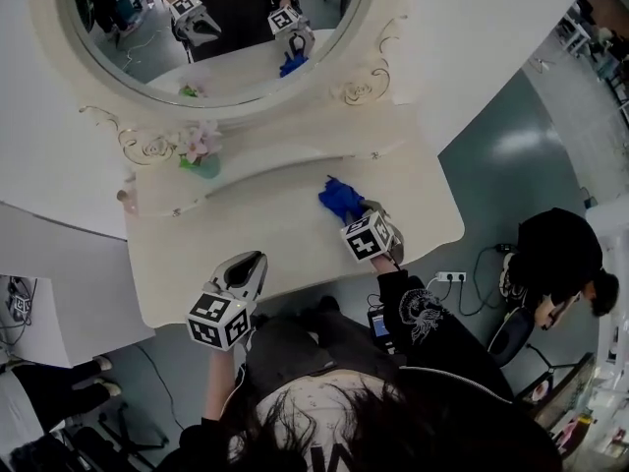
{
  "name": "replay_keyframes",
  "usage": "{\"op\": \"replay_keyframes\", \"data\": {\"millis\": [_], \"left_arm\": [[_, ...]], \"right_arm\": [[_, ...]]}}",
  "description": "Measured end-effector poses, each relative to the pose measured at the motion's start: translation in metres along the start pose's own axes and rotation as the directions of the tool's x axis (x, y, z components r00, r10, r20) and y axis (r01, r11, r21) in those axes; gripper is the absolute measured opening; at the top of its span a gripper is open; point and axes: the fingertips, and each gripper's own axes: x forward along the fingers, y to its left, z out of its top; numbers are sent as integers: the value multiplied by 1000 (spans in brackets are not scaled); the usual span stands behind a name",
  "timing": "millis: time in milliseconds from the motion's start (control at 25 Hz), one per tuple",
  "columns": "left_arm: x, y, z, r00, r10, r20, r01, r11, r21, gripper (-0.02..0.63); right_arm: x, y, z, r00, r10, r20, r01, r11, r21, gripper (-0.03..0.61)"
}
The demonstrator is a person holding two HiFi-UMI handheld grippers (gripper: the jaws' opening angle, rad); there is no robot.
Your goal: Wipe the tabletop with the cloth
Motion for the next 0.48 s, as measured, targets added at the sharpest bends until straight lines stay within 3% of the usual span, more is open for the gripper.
{"op": "replay_keyframes", "data": {"millis": [480], "left_arm": [[53, -52, 8, 1000, -9, -23, 9, 1000, 5, 8]], "right_arm": [[-23, -151, -74, 988, -142, -54, 146, 986, 79, 86]]}}
